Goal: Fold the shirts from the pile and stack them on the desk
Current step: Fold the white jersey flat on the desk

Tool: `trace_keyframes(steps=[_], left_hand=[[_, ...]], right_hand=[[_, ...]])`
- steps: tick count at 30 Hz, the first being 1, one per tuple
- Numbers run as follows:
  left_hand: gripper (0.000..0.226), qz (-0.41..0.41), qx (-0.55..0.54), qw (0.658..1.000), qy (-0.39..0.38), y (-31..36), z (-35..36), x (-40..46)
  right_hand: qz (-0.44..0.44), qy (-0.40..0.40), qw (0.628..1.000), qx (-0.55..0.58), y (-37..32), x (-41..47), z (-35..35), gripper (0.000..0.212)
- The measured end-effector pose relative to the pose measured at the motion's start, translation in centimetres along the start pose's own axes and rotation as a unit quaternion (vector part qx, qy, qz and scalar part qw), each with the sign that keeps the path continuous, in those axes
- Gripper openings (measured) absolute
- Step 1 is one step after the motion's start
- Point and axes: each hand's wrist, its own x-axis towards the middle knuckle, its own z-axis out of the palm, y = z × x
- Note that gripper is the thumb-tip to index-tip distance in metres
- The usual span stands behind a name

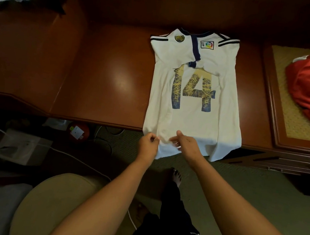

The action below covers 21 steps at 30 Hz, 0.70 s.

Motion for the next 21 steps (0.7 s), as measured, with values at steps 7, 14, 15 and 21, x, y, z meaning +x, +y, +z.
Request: trace_keyframes(steps=[7,14,15,21], left_hand=[[0.018,0.028,0.007,0.997,0.073,1.0,-3.4,-0.9],[0.016,0.040,0.003,0.997,0.071,2.1,-3.1,-2.0],[0.011,0.044,-0.006,0.997,0.069,2.4,-2.8,-2.0],[0.031,-0.034,-0.115,0.990,0.077,3.6,-1.6,-0.9]], right_hand=[[-0.019,0.161,0.889,-0.428,2.6,4.3,-5.0,0.049],[0.000,0.098,0.887,-0.452,3.2,5.0,-6.8,0.057],[0.001,0.096,0.887,-0.452,3.2,5.0,-6.9,0.057],[0.000,0.078,0.888,-0.454,3.3,5.0,-7.3,0.058]])
